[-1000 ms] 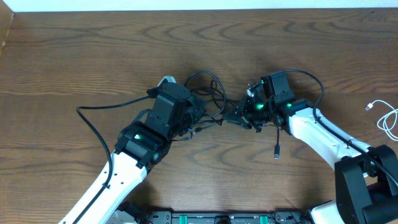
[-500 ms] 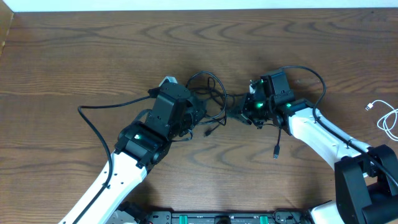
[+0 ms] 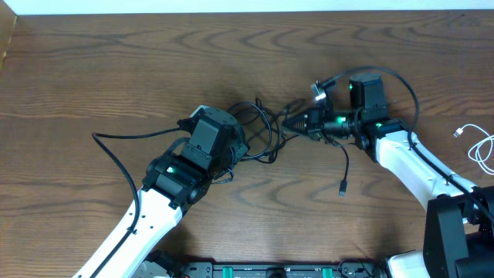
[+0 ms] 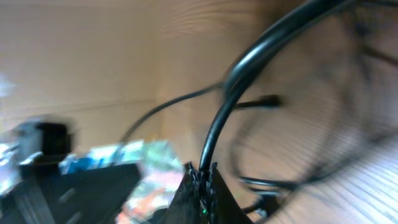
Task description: Untangle cables
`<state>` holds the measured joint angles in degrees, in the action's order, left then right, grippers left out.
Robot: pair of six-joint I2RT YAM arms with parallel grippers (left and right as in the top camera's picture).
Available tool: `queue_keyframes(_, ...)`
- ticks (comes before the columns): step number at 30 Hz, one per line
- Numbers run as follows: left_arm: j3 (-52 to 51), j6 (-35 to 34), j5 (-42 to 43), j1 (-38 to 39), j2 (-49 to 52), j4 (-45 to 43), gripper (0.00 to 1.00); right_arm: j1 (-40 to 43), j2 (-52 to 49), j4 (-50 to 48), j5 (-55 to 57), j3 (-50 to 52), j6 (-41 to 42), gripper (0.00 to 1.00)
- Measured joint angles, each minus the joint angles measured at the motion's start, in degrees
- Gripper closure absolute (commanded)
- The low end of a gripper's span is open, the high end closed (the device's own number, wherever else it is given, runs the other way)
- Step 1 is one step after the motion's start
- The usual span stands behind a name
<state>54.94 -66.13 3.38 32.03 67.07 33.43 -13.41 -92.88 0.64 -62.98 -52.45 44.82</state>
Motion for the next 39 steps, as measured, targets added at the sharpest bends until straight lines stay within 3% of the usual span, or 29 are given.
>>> queue_keyframes(8, 0.0, 0.2, -0.3, 0.0, 3.5, 0.7, 0.92, 0.0, 0.3, -23.6, -13.7, -0.4, 8.0, 0.99)
queue_keyframes(12, 0.0, 0.2, -0.3, 0.0, 4.1, 0.7, 0.92, 0.8, 0.4, -30.4, -15.5, -0.4, 10.8, 0.99)
queue_keyframes(20, 0.0, 0.6, -0.3, 0.0, 4.1, 1.4, 0.92, 8.1, 0.5, -29.9, -14.1, -0.4, 9.9, 0.98)
queue_keyframes(24, 0.0, 0.6, -0.3, 0.0, 4.1, 1.5, 0.92, 11.1, 0.6, -22.5, -12.7, -0.6, 5.9, 0.97)
queue_keyframes(27, 0.0, 0.7, -0.3, 0.0, 4.1, 1.5, 0.92, 11.1, 0.7, -10.6, -10.2, -0.9, 0.6, 0.85)
queue_keyframes(30, 0.0, 0.9, -0.3, 0.0, 4.1, 1.6, 0.92, 10.0, 0.7, 1.2, -6.0, -1.0, -5.4, 0.82)
queue_keyframes(33, 0.0, 1.1, -0.3, 0.0, 4.1, 1.6, 0.92, 8.0, 0.7, 11.5, -1.4, -1.0, -10.5, 0.61)
queue_keyframes(36, 0.0, 1.4, -0.3, 0.0, 4.1, 1.7, 0.92, 6.6, 0.7, 18.2, 1.4, -1.0, -14.4, 0.52)
queue_keyframes(38, 0.0, 1.5, -0.3, 0.0, 4.1, 1.7, 0.92, 6.2, 0.7, 22.6, 2.8, -1.0, -15.8, 0.37)
queue_keyframes(39, 0.0, 1.5, -0.3, 0.0, 4.1, 1.7, 0.92, 6.1, 0.7, 25.0, 3.8, -1.0, -16.9, 0.21)
